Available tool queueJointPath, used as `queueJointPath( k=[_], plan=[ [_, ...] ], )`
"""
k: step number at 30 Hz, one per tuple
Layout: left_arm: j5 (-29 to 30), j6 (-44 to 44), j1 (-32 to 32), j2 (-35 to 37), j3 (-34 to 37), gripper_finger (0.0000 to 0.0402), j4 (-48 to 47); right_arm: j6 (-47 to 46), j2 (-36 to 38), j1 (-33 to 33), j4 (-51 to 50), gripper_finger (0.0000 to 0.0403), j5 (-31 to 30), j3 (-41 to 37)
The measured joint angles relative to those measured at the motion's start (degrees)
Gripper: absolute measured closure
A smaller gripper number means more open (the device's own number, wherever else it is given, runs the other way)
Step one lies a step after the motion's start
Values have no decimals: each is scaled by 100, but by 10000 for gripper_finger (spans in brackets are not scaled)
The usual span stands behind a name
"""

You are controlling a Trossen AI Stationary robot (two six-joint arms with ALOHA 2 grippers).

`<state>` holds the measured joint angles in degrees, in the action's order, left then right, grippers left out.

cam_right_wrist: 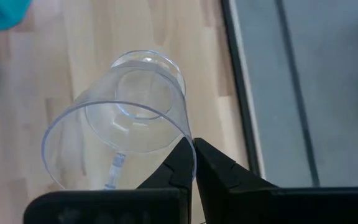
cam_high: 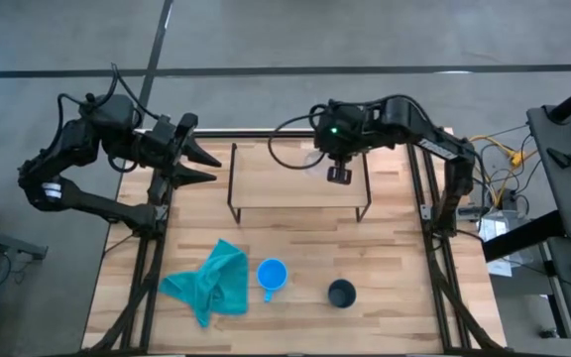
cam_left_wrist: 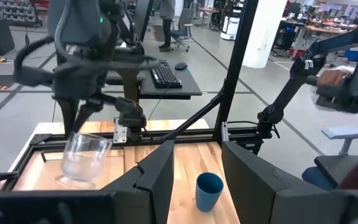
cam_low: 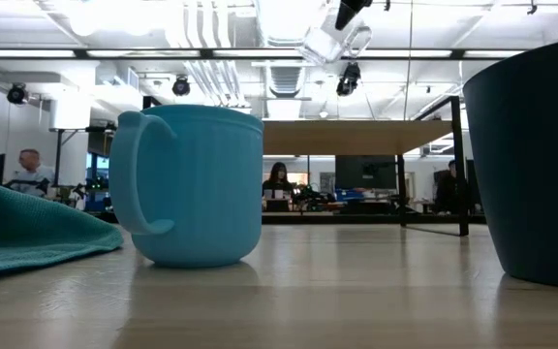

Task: Stack small to large cups/mugs on shelf
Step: Put the transparent mug on the shelf

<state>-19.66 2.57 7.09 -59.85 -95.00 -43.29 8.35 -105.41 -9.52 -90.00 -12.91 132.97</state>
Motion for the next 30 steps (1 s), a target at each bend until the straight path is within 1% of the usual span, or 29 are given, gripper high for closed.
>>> queueJointPath(
  k=[3,9,15,22,24,26,30],
  plan=[
    [0,0,0,0,0,279,-37,8,66,-2,4,395,237,-364],
    [0,0,0,-2,4,279,-150,-1,397,-16,-2,395,263,-1539],
    [33,0,0,0,4,279,-149,-281,1004,-30,-13,395,259,-2483],
    [127,-20,4,-2,4,279,-127,-425,1387,-224,-7,395,230,-2913],
    [170,-20,4,-2,4,279,-125,-404,1378,-268,-4,395,87,-3003],
    [185,-20,4,-2,4,279,-120,-356,1328,-289,5,395,-229,-3054],
    [216,-11,4,-2,4,279,-116,-125,1141,-364,13,395,-304,-3084]
  ],
)
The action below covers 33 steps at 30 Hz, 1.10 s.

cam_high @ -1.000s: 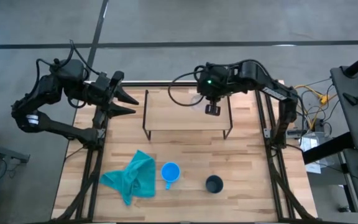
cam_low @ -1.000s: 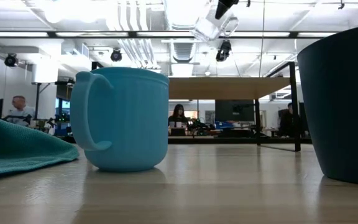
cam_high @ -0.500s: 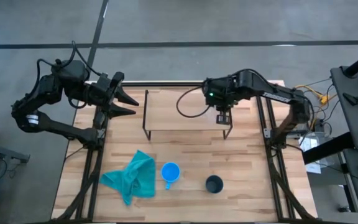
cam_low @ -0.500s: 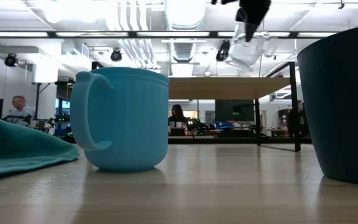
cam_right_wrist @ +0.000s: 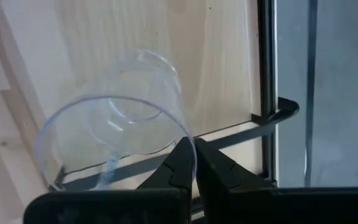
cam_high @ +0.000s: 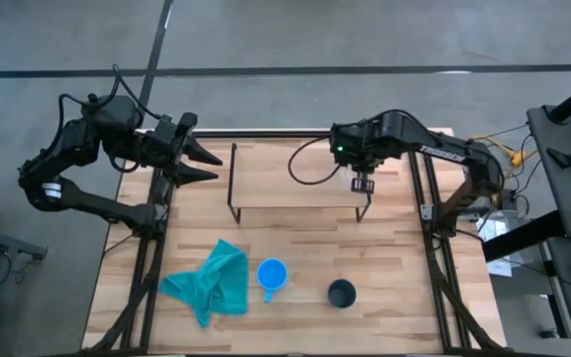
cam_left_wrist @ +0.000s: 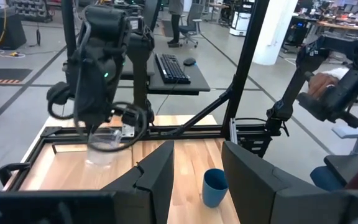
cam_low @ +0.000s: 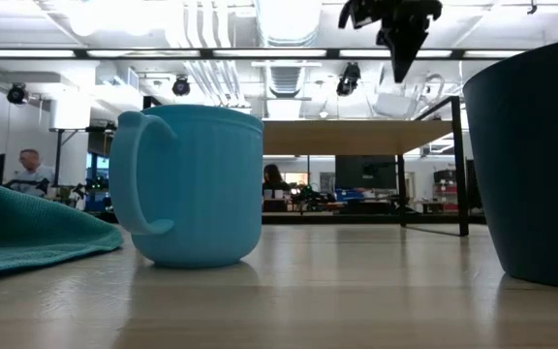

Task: Stack small to large cups/mugs on shelf
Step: Put the transparent mug on the shelf

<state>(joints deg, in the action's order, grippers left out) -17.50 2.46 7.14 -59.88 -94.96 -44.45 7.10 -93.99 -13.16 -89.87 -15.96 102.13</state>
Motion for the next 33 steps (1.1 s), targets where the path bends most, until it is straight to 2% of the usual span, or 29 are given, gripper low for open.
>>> queueJointPath(
  k=[17,21,26,33],
  plan=[
    [2,9,0,-2,11,279,-2,496,-913,-84,-11,395,-60,970],
    [2,11,0,-2,11,279,-7,547,-1080,-137,-7,390,312,989],
    [2,11,0,-2,11,279,-17,775,-1234,-161,-42,361,382,973],
    [2,9,0,-2,11,279,-26,751,-1231,-180,-22,308,-59,990]
  ],
)
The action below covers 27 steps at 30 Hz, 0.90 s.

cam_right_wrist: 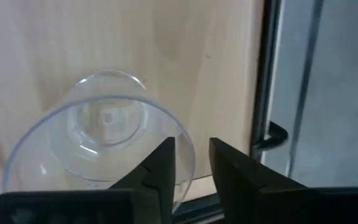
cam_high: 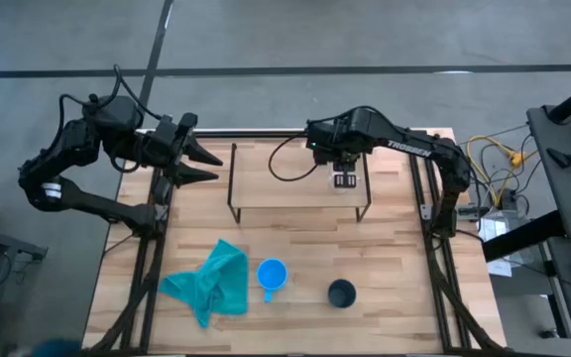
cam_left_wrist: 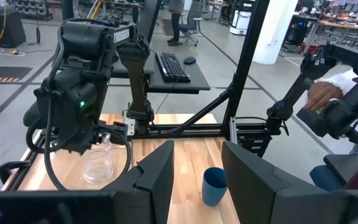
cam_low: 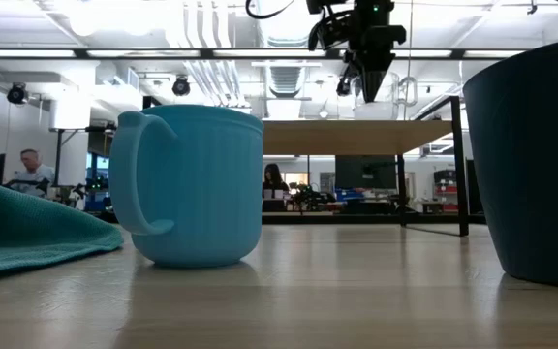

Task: Stack small to large cups/mugs on shelf
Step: Put the transparent mug on the shelf, then put the blue mug on the shelf

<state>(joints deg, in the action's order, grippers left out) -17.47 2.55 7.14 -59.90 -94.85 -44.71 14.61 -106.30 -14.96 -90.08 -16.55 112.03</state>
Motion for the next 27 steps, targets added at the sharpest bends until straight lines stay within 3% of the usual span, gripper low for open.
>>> queueJointPath(
  k=[11,17,27],
  plan=[
    [0,0,0,2,66,279,-16,-157,57,4,5,287,-32,304],
    [0,2,2,-30,72,279,-93,-789,206,33,4,287,94,741],
    [1,97,0,-247,72,279,-86,-1762,718,176,10,295,1544,1775]
  ],
)
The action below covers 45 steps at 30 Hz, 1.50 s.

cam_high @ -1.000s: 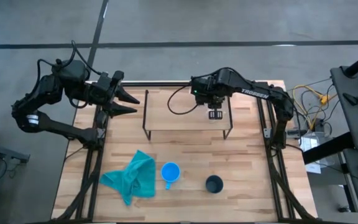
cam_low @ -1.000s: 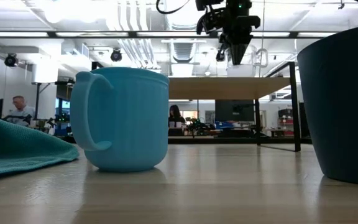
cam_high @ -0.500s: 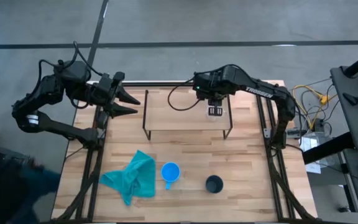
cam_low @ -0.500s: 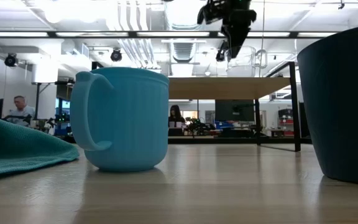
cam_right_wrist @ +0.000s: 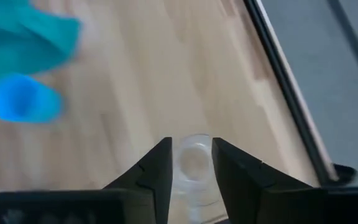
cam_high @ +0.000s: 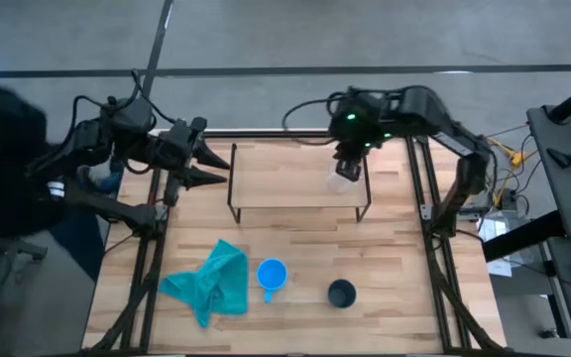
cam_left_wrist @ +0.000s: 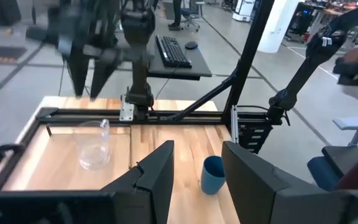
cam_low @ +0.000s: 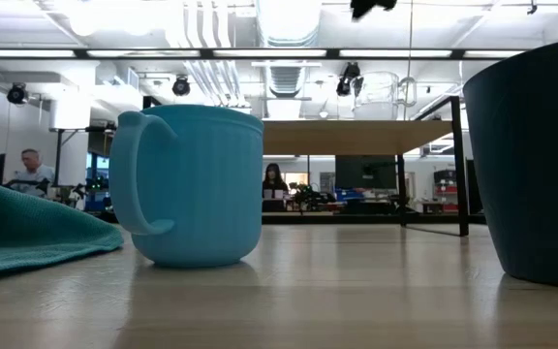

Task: Stack small to large cups/mugs on shelf
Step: Put the blue mug on the shelf

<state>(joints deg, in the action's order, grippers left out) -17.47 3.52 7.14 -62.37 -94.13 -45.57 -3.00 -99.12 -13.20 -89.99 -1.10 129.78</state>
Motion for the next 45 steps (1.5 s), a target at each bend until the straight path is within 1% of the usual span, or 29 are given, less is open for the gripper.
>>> queueJointPath(
  k=[3,7,13,16,23,29,32,35,37,42,45],
  plan=[
    [0,315,0,-141,3,279,-1,-312,268,115,1,300,235,180],
    [-27,362,-2,-361,62,279,-121,-413,617,324,10,306,286,249],
    [-79,365,-4,-799,87,279,-880,-694,958,671,281,315,284,153],
    [-232,371,-56,-1045,99,279,-1137,-754,991,823,336,320,280,110],
    [-709,518,-290,-1549,228,279,-1226,-753,912,1118,327,328,278,-19],
    [-745,519,-539,-2082,262,279,-1848,-838,908,1252,344,326,278,-70],
    [-745,515,-685,-2365,269,279,-1814,-1042,908,1310,399,328,258,-70],
    [-688,513,-808,-2649,276,279,-1700,-1006,920,1405,586,332,256,-73],
    [-612,515,-889,-2821,343,279,-1443,-937,942,1479,814,334,256,-73],
    [-606,688,-1091,-3037,801,279,-678,-763,1024,1717,1284,335,256,-73],
    [-612,1007,-1169,-2999,1159,279,-314,-816,1032,1862,1247,336,256,-76]
  ],
)
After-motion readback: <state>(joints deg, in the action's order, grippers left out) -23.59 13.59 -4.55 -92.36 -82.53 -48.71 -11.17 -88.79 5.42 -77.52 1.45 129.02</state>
